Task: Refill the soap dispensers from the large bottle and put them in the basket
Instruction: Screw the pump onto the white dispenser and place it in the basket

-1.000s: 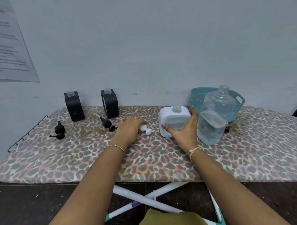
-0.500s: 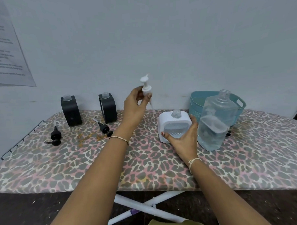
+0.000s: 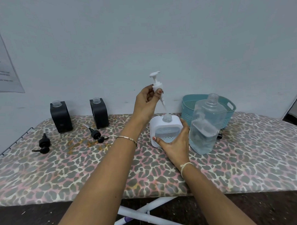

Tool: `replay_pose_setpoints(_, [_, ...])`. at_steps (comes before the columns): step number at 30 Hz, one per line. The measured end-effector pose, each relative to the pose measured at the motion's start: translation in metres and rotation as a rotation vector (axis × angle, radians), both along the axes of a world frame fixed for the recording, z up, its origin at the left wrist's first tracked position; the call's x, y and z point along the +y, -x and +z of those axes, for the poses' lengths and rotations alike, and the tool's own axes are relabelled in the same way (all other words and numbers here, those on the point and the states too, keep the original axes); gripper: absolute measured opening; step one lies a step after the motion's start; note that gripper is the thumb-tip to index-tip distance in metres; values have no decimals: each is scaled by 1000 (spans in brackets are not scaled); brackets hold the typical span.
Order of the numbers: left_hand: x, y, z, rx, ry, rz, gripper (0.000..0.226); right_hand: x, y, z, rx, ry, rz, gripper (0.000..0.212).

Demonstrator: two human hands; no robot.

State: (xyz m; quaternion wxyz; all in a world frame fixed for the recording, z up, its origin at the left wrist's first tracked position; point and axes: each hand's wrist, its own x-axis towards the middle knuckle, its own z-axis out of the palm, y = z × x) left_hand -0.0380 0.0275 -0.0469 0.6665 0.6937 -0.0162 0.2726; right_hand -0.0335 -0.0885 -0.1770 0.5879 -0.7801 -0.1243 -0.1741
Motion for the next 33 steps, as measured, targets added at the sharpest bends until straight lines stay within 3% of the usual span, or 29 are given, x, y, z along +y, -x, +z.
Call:
replay_pose_setpoints(4, [-2, 0, -12, 38, -55, -11, 23, 0, 1, 0, 4, -1, 2, 114])
replay_pose_setpoints(11, [-2, -1, -34, 164, -259, -52, 38, 0, 2, 2, 29, -3, 14, 117])
replay_pose_setpoints(18, [-7, 2, -34, 222, -276, -74, 41, 0, 3, 3, 39, 1, 11, 118])
replay_pose_setpoints(24, [-9, 15, -49, 279, -234, -154, 25, -1, 2, 1, -18, 44, -28, 112])
replay_pose_setpoints(27, [-5, 16, -50, 283, -231, -172, 28, -1, 1, 2, -40, 83, -58, 111])
replay_pose_setpoints(33, [2, 25, -62, 283, -192, -141, 56, -2, 11, 6, -140, 2, -43, 81])
